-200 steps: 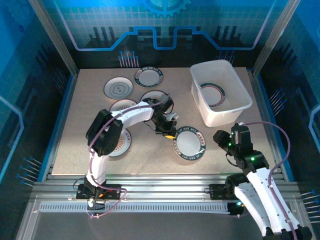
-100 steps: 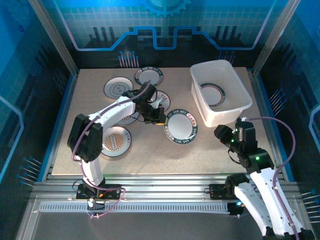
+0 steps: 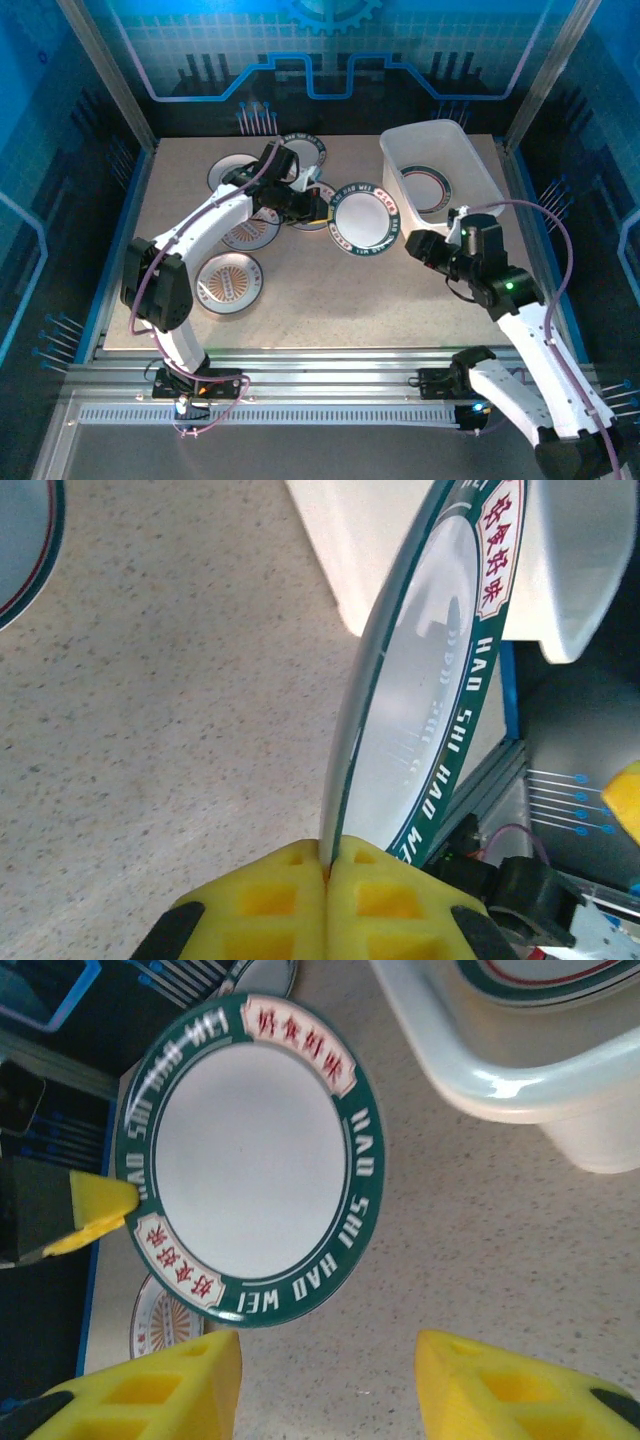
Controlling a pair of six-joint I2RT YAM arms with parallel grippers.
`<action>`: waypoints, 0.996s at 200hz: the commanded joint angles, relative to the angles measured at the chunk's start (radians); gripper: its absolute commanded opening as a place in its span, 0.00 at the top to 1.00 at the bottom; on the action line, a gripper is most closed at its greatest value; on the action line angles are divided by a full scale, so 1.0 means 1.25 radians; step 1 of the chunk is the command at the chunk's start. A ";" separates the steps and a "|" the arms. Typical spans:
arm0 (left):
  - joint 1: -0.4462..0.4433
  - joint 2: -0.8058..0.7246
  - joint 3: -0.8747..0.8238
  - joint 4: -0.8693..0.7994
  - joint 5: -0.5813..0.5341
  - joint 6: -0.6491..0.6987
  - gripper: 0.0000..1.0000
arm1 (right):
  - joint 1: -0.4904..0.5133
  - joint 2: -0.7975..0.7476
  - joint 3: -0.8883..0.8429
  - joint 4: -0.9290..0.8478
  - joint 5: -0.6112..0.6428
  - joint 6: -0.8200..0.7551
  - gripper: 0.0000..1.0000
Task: Place the plates into the plastic bin on the countertop
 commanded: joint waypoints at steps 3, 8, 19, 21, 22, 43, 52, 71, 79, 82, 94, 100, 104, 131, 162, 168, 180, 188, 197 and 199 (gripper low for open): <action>-0.002 -0.037 0.030 0.040 0.061 -0.023 1.00 | 0.017 0.015 0.017 0.028 -0.025 -0.010 0.50; -0.002 -0.042 0.029 0.040 0.062 -0.021 1.00 | 0.017 0.017 0.012 0.032 -0.023 -0.004 0.50; -0.001 -0.052 0.025 0.042 0.069 -0.022 1.00 | 0.017 0.021 0.002 0.046 -0.026 0.005 0.50; -0.001 -0.054 0.025 0.043 0.071 -0.023 1.00 | 0.017 0.022 0.000 0.049 -0.027 0.007 0.50; -0.001 -0.054 0.024 0.043 0.072 -0.023 1.00 | 0.017 0.022 -0.001 0.051 -0.028 0.007 0.50; -0.003 -0.067 0.016 0.049 0.092 -0.029 1.00 | 0.018 0.034 -0.021 0.088 -0.048 0.032 0.51; -0.003 -0.072 0.010 0.056 0.099 -0.032 1.00 | 0.017 0.040 -0.026 0.098 -0.055 0.040 0.52; -0.004 -0.084 -0.005 0.079 0.113 -0.040 1.00 | 0.019 0.053 -0.028 0.101 -0.055 0.047 0.52; -0.005 -0.088 -0.009 0.086 0.117 -0.042 1.00 | 0.019 0.057 -0.030 0.102 -0.051 0.050 0.53; -0.006 -0.088 -0.010 0.088 0.118 -0.043 1.00 | 0.019 0.057 -0.030 0.101 -0.049 0.051 0.53; -0.011 -0.088 -0.012 0.092 0.123 -0.046 1.00 | 0.019 0.058 -0.036 0.110 -0.044 0.058 0.54; -0.014 -0.088 -0.012 0.092 0.126 -0.046 1.00 | 0.020 0.058 -0.039 0.115 -0.044 0.065 0.55; -0.017 -0.087 -0.012 0.092 0.127 -0.045 1.00 | 0.019 0.058 -0.041 0.120 -0.045 0.069 0.55; -0.033 -0.086 -0.014 0.092 0.129 -0.043 1.00 | 0.019 0.051 -0.061 0.155 -0.045 0.100 0.58; -0.041 -0.090 -0.026 0.097 0.129 -0.045 1.00 | 0.019 0.034 -0.085 0.174 -0.028 0.130 0.64; -0.043 -0.091 -0.028 0.098 0.127 -0.047 1.00 | 0.019 0.031 -0.088 0.178 -0.024 0.136 0.66; -0.044 -0.094 -0.035 0.103 0.125 -0.051 1.00 | 0.018 0.024 -0.095 0.183 -0.020 0.150 0.71; -0.046 -0.093 -0.038 0.106 0.125 -0.052 1.00 | 0.018 0.020 -0.097 0.191 -0.021 0.160 0.74; -0.047 -0.092 -0.038 0.105 0.125 -0.054 1.00 | 0.018 0.017 -0.100 0.199 -0.023 0.169 0.76; -0.047 -0.091 -0.037 0.105 0.126 -0.053 1.00 | 0.019 0.017 -0.101 0.200 -0.021 0.171 0.77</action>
